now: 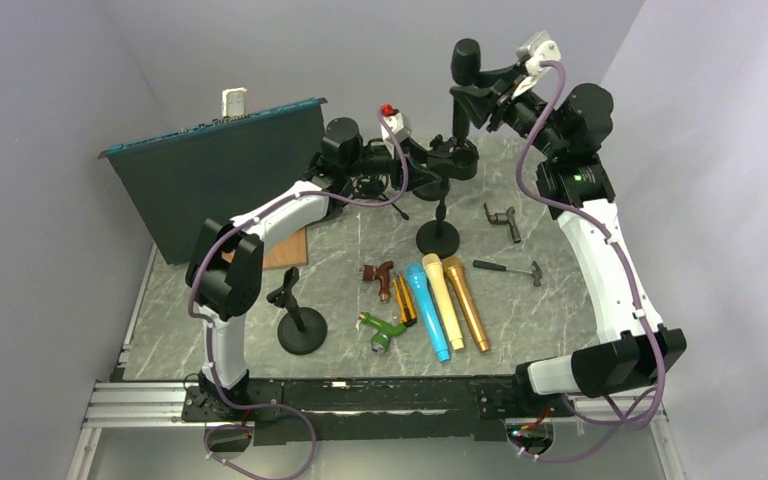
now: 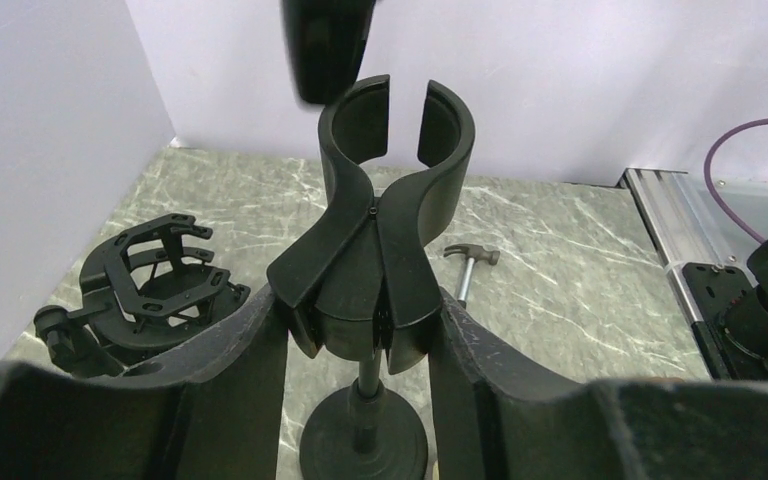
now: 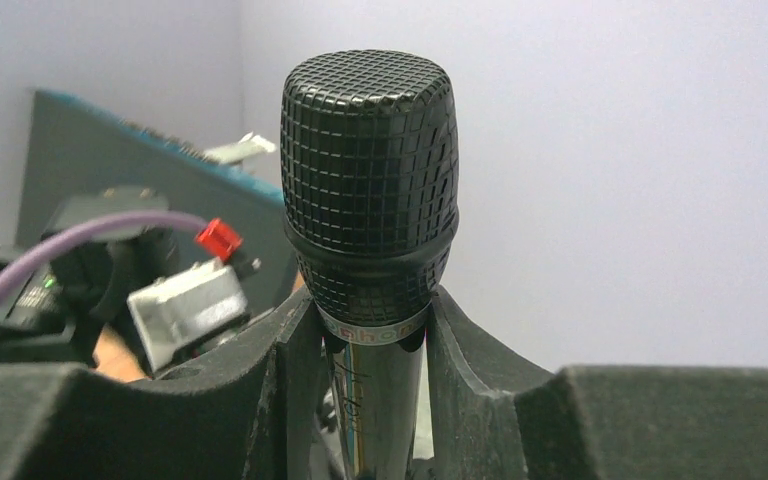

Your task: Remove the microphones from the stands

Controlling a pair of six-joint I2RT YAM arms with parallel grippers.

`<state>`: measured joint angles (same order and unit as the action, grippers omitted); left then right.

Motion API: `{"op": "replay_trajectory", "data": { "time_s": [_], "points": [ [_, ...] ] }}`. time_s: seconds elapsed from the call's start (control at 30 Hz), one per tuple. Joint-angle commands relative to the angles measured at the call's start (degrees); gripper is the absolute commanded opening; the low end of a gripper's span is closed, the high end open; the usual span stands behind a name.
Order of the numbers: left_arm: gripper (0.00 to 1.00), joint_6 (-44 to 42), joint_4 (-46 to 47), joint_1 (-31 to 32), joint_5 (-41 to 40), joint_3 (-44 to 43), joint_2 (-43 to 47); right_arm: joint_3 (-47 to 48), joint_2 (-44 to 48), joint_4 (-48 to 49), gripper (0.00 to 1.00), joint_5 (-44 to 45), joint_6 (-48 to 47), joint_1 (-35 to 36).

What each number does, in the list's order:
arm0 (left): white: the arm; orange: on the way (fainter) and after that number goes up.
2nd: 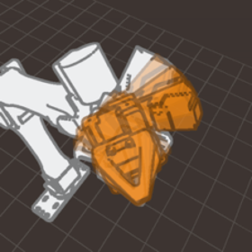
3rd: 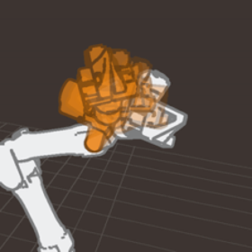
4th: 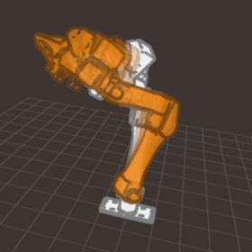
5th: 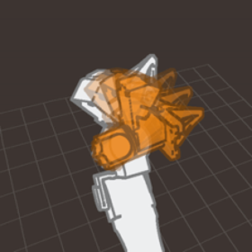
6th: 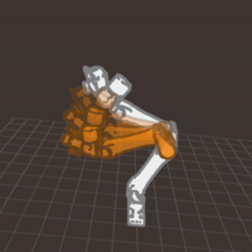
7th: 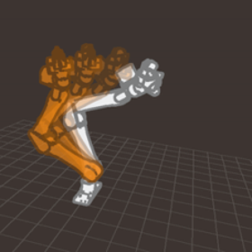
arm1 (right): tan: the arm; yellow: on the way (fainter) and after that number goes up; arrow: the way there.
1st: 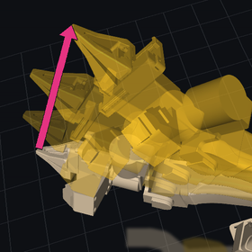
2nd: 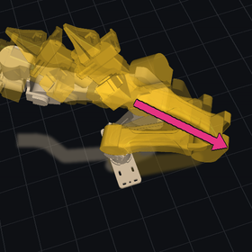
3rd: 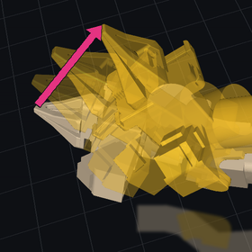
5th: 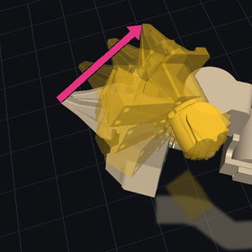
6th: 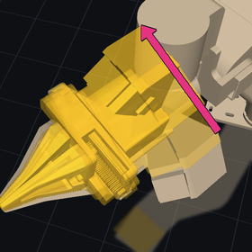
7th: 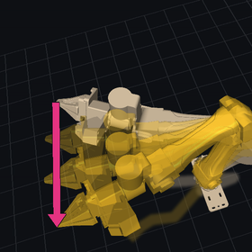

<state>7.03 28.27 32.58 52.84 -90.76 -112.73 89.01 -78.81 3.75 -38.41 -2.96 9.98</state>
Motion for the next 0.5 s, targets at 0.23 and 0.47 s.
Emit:
{"op": "replay_trajectory", "data": {
  "time_s": [0.23, 0.47],
  "points": [
    [0.19, -1.8, -13.9, 1.6, -11.8, -2.8, 3.1, -7.2, 16.8, -5.2, 0.0, 38.9, 6.1, 0.2],
    [0.56, 1.1, -14.8, 1.7, -13.7, -3.6, 4.4, -16.5, 25.6, -13.4, 0.0, 42.6, 15.0, 0.1]
  ]
}}
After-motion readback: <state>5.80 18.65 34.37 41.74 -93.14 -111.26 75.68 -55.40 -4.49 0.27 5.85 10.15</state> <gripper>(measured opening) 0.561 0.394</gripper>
